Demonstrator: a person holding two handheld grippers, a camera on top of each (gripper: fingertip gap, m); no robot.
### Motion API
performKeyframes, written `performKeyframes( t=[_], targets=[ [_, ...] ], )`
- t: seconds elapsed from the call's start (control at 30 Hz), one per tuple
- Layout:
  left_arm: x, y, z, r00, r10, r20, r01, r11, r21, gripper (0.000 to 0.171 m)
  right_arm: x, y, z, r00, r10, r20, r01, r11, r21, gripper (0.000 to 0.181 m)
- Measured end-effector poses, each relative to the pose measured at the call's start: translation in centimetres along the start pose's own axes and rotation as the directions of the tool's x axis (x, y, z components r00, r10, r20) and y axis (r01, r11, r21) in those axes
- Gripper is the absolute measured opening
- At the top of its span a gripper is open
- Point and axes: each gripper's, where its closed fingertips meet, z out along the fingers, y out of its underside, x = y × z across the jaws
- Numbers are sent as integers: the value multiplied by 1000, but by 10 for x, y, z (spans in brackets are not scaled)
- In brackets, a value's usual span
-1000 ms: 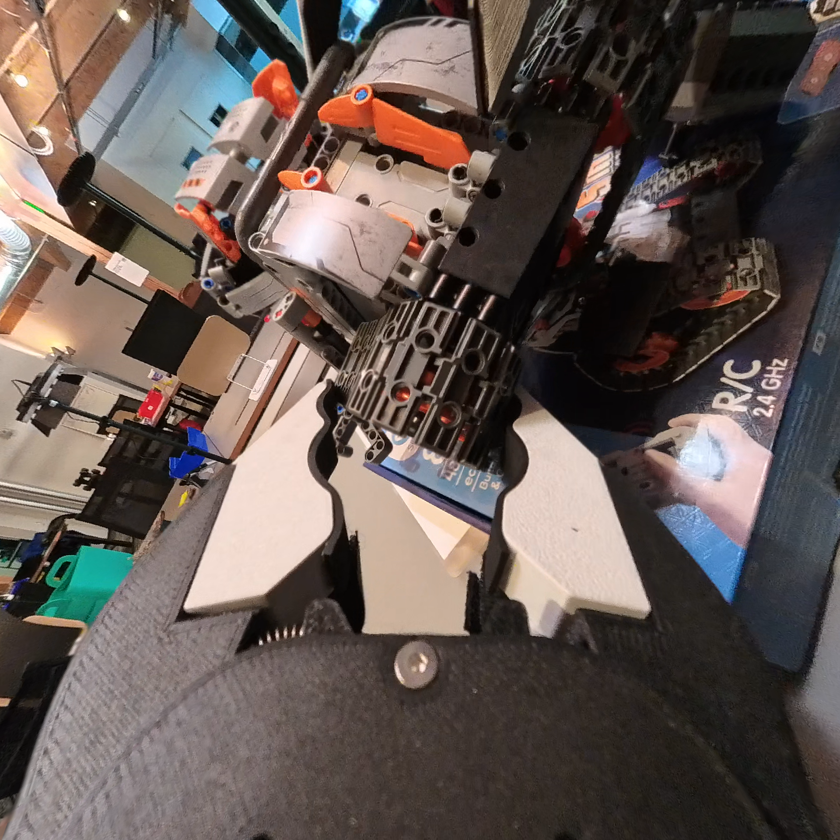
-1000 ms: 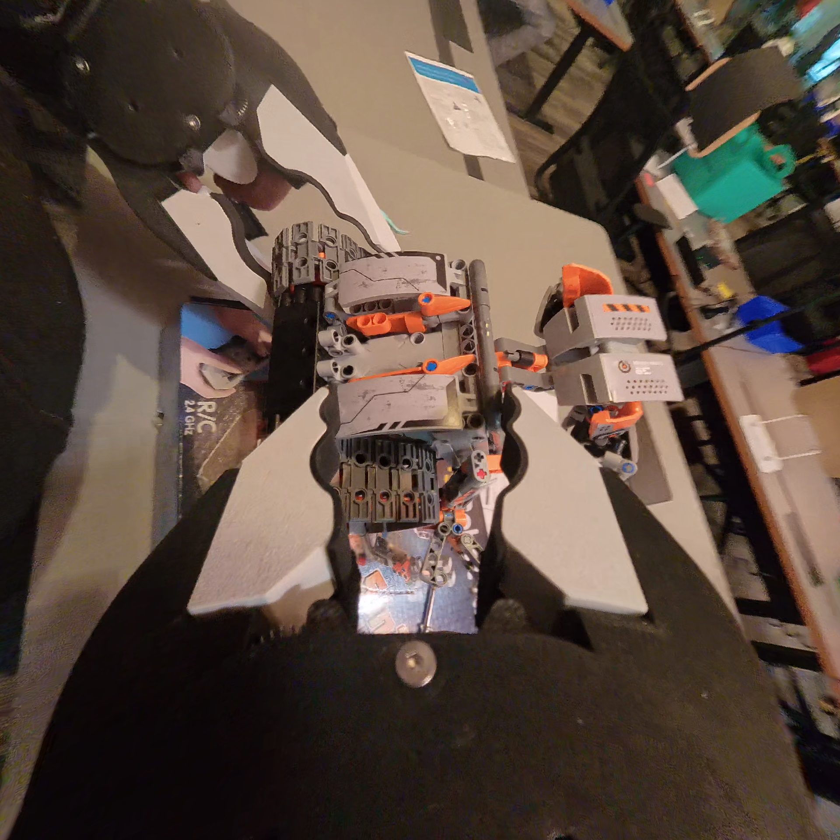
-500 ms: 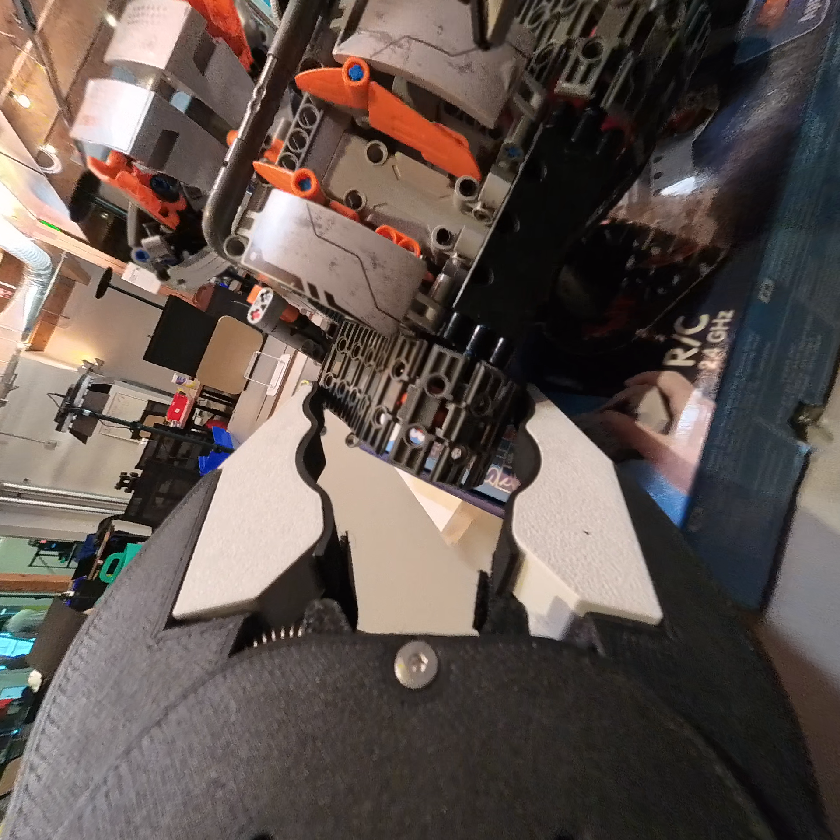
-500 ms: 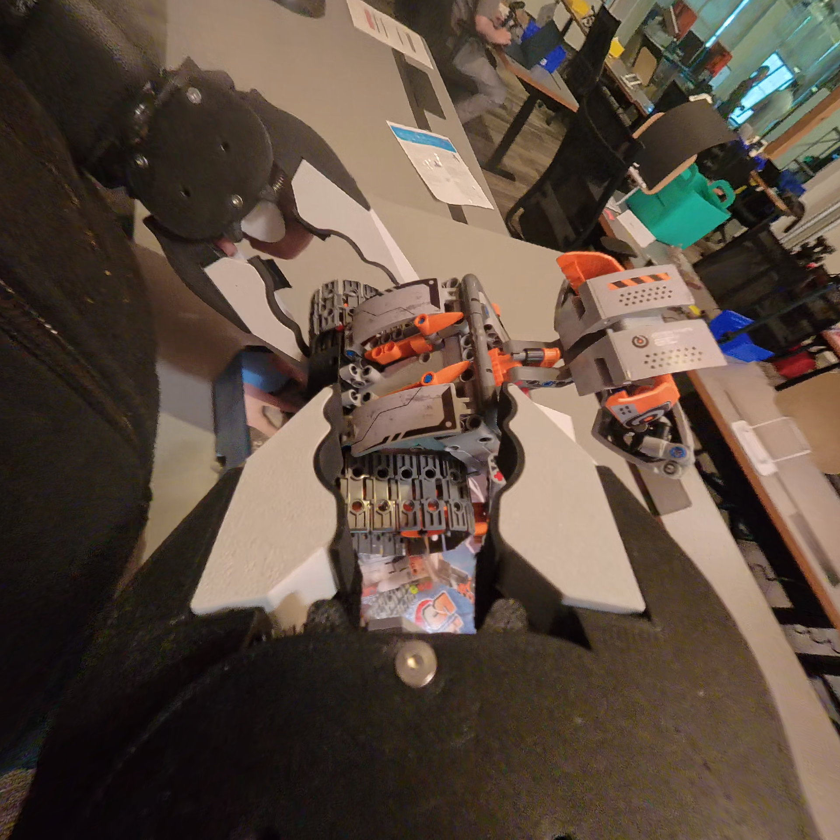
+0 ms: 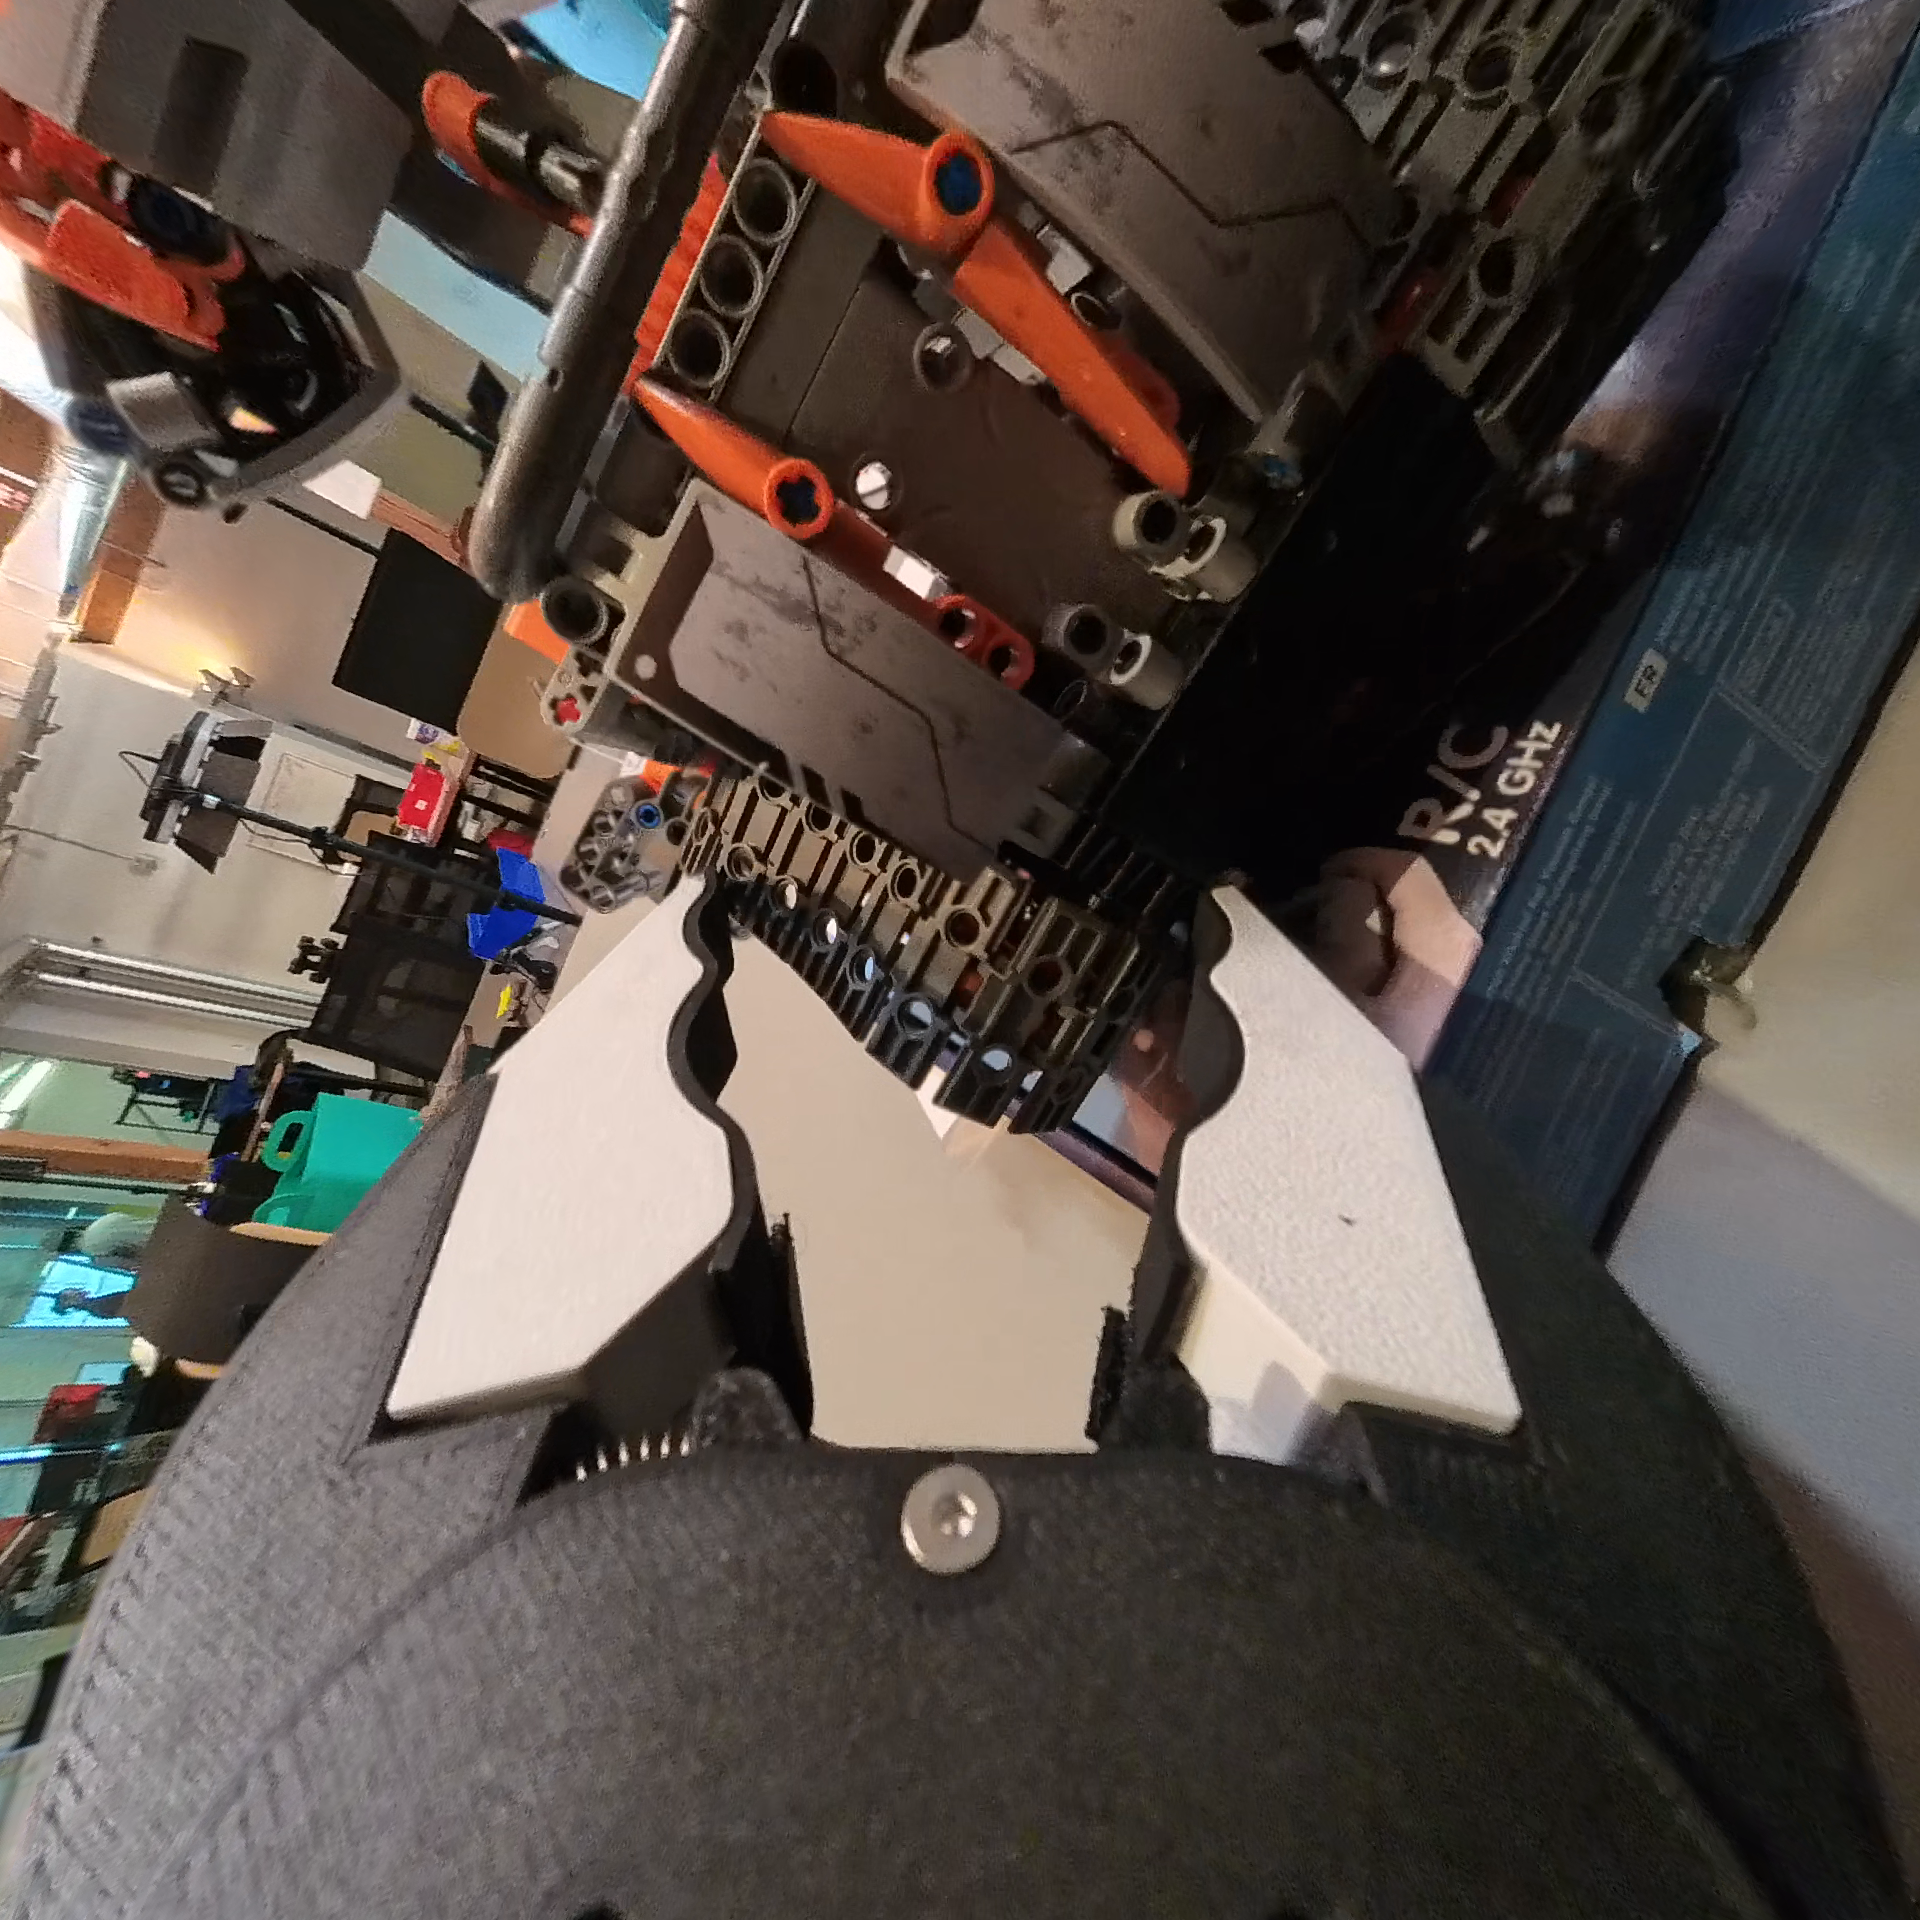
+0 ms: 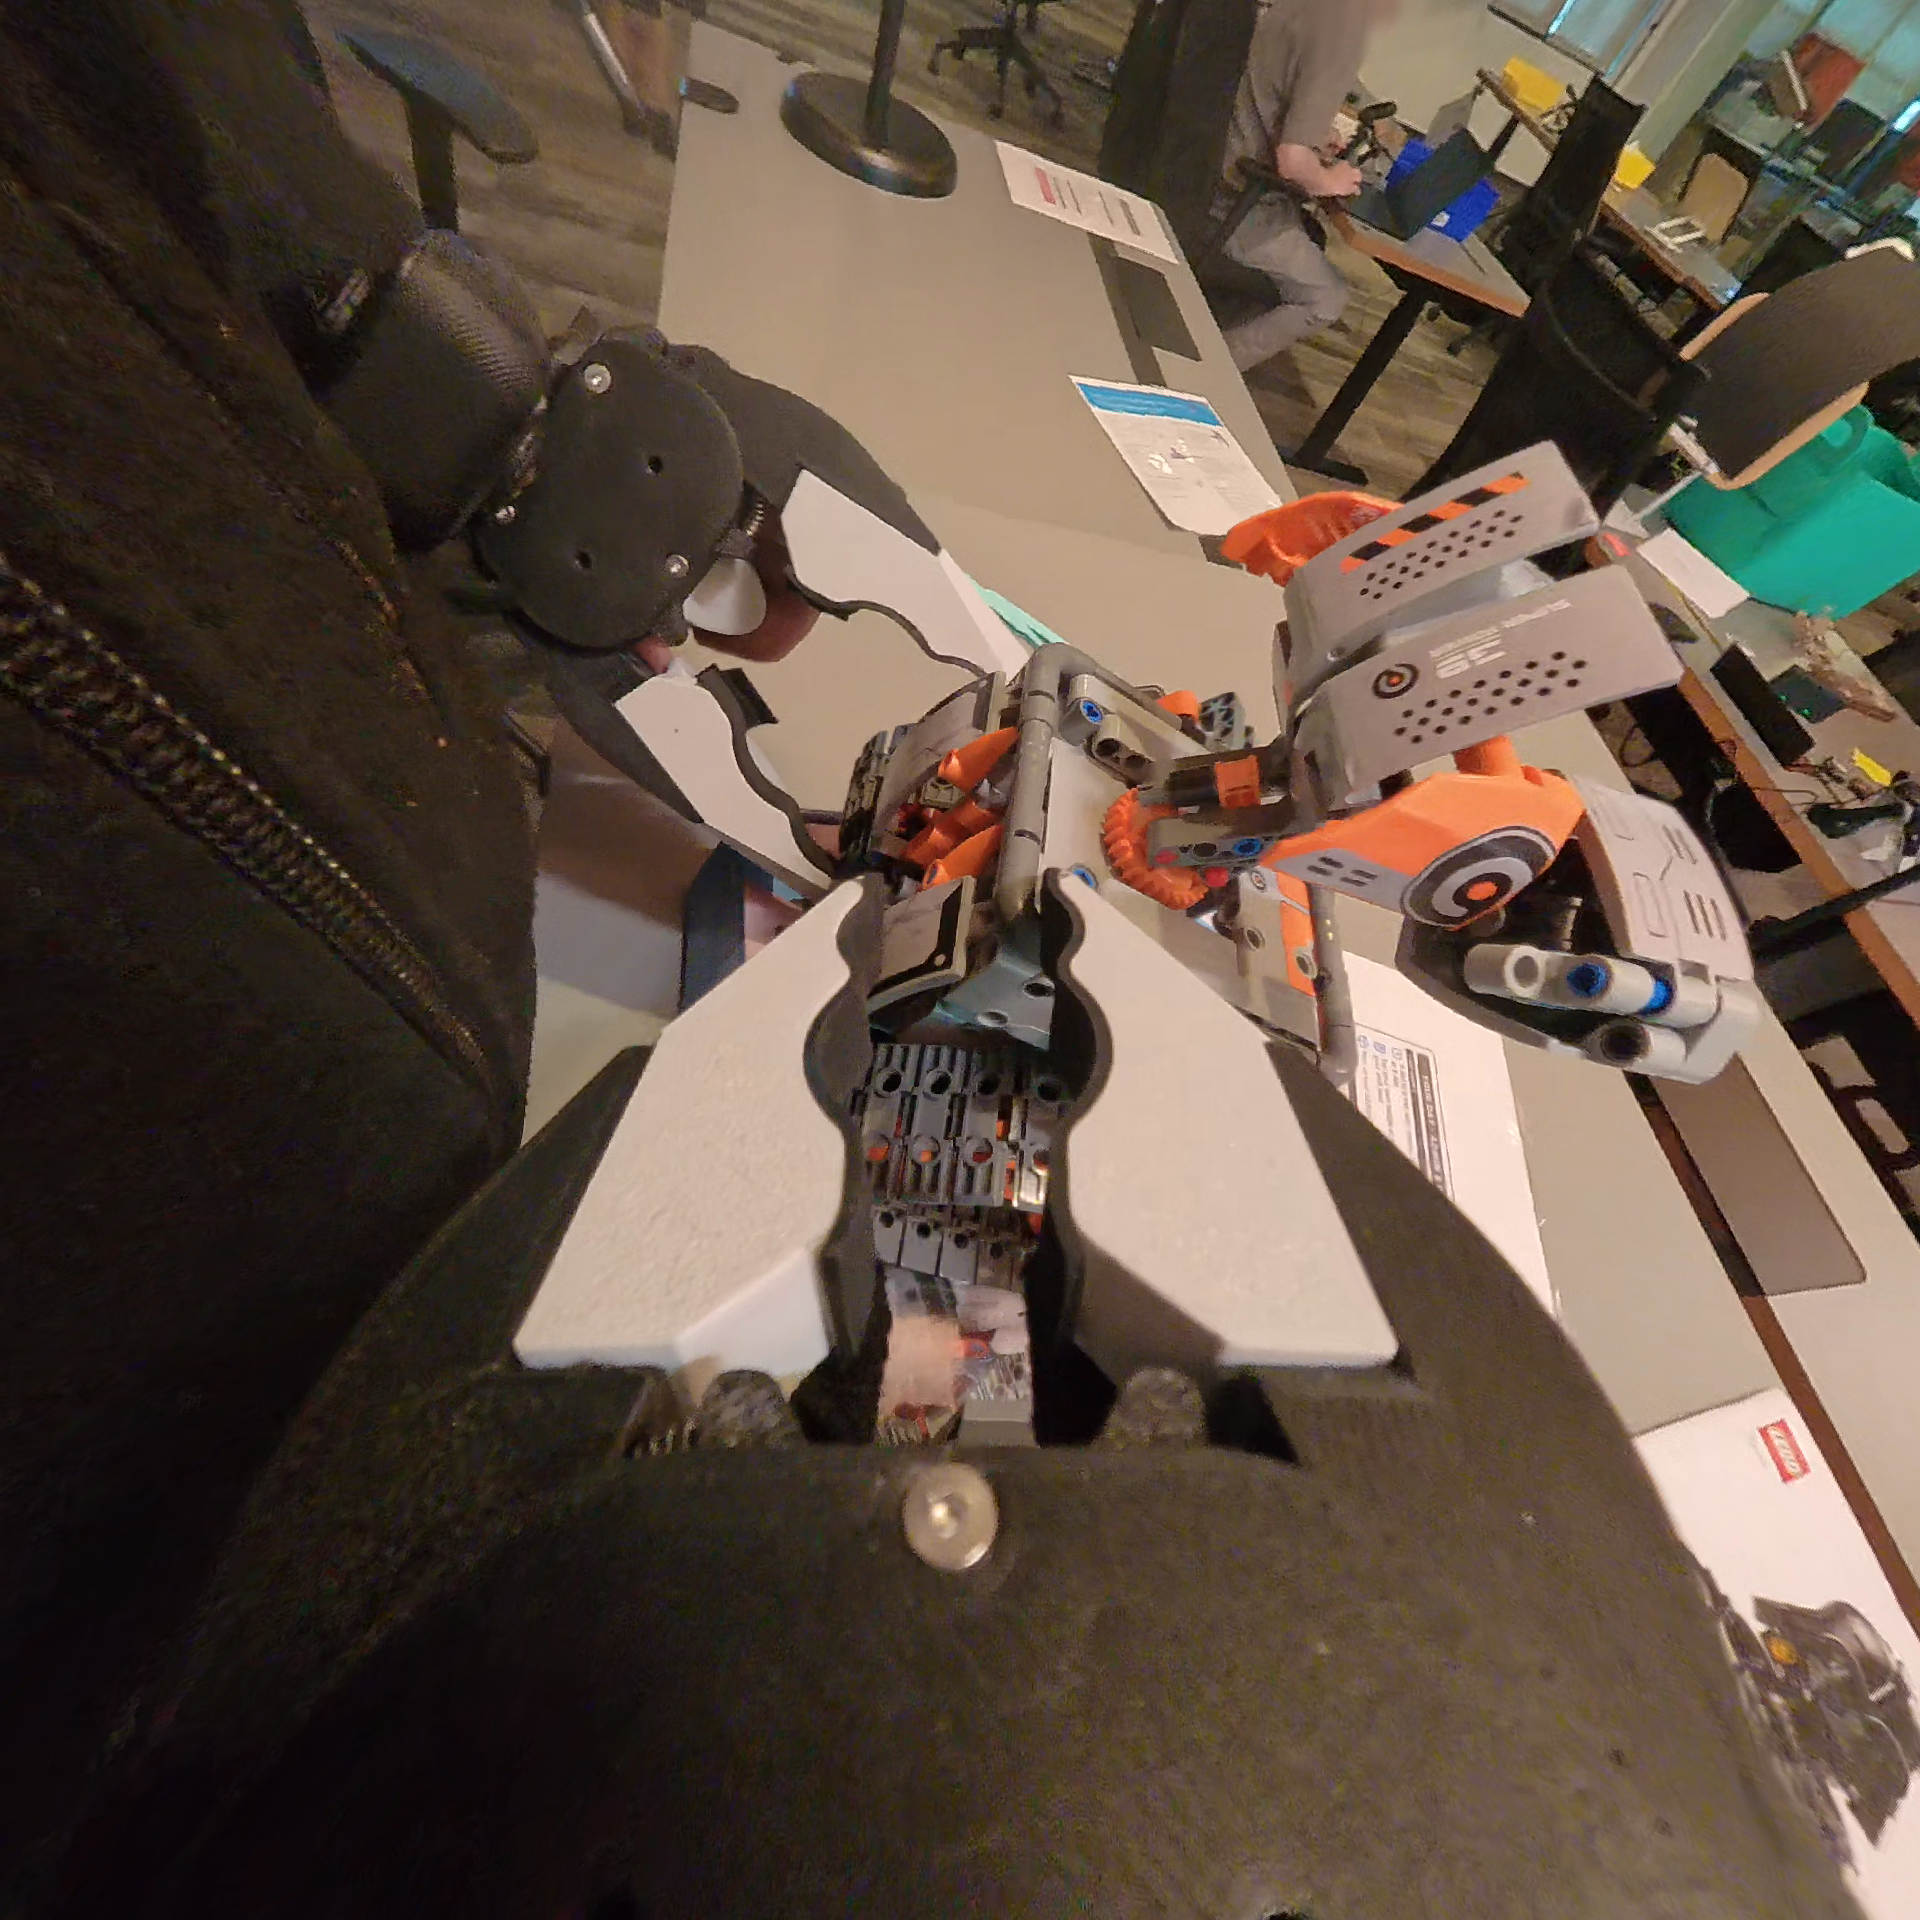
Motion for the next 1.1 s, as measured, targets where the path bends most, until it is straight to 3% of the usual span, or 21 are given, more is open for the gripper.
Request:
performKeyframes(
  t=[0.13,0.3,0.43,0.5,0.6,0.67,0.83,1.0,1.1],
  targets=[
    [8,4,0,998,61,-25,-62,998,-22,82,-8,10,3,997,-58,51,60,997,-39,7],
    [7,8,4,997,56,-50,-59,996,-65,84,1,15,5,998,-38,58,41,998,-55,6],
    [-2,10,4,999,-2,-48,-3,995,-103,83,5,16,-2,994,-36,99,44,995,-85,16],
    [-7,11,-5,998,-64,-29,60,992,-111,83,4,16,-13,990,-8,140,20,996,-83,31],
    [-11,11,-20,986,-168,-1,167,977,-134,81,14,16,-37,980,60,192,-52,998,-47,34],
    [-12,4,-25,950,-313,-8,309,942,-131,78,36,16,-53,970,133,202,-134,991,-6,38],
    [-14,-9,-19,792,-606,-69,596,793,-122,64,75,44,-48,934,194,299,-171,980,-104,47],
    [-13,-21,-17,741,-667,-77,661,745,-89,60,81,48,-20,874,196,444,-154,980,-129,49],
    [-12,-27,-20,734,-675,-69,671,738,-71,69,77,54,-11,831,198,519,-137,979,-154,68]
  ],
)
